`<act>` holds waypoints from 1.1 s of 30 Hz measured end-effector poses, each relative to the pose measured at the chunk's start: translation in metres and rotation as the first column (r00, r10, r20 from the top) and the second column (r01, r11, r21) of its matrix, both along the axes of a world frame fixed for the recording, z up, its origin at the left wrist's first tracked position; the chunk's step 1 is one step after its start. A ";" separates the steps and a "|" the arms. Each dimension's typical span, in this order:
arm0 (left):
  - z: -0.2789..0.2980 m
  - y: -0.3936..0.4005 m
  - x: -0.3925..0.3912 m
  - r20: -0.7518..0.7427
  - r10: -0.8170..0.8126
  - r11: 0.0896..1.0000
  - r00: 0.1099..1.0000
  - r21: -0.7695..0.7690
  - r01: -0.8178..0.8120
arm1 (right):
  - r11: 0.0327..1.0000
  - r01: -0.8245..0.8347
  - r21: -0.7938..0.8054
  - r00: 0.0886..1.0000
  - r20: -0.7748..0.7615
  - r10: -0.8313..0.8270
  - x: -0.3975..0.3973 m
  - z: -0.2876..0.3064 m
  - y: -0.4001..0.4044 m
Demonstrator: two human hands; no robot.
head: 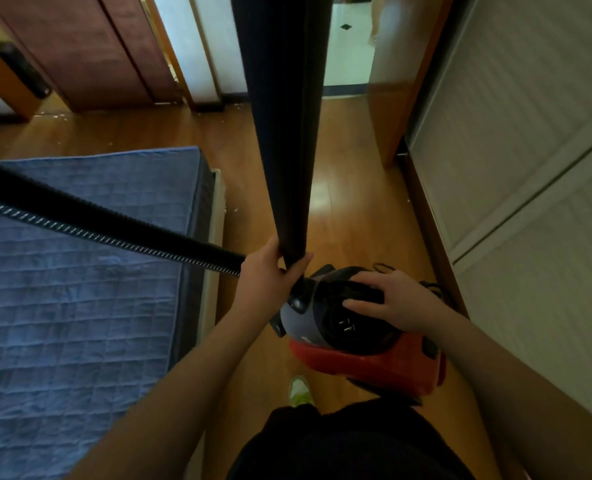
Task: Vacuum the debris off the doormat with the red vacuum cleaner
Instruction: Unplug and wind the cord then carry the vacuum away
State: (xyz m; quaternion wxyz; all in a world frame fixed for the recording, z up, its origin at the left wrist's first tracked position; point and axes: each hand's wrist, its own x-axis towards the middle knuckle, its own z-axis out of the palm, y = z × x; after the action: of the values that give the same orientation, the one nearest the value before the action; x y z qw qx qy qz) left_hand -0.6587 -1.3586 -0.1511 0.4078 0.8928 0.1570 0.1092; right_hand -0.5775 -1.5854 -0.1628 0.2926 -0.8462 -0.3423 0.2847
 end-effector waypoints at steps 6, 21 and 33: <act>0.004 0.043 0.085 0.036 0.011 1.000 0.999 -0.029 -0.010 | 0.999 0.028 0.033 0.999 0.015 -0.028 0.082 0.009 0.043; -0.001 0.109 0.316 0.044 0.147 0.988 0.988 -0.057 -0.144 | 0.990 -0.126 0.070 0.992 0.021 0.124 0.335 0.003 0.120; -0.010 0.216 0.456 0.089 0.226 0.972 0.970 -0.092 -0.218 | 0.974 -0.222 0.045 0.975 0.012 0.221 0.491 0.009 0.250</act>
State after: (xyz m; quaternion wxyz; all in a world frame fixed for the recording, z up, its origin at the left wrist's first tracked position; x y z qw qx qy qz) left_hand -0.2026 -1.1422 -0.1611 0.4363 0.8457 0.2401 0.1916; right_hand -0.0869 -1.3355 -0.1541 0.2772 -0.7968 -0.4421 0.3045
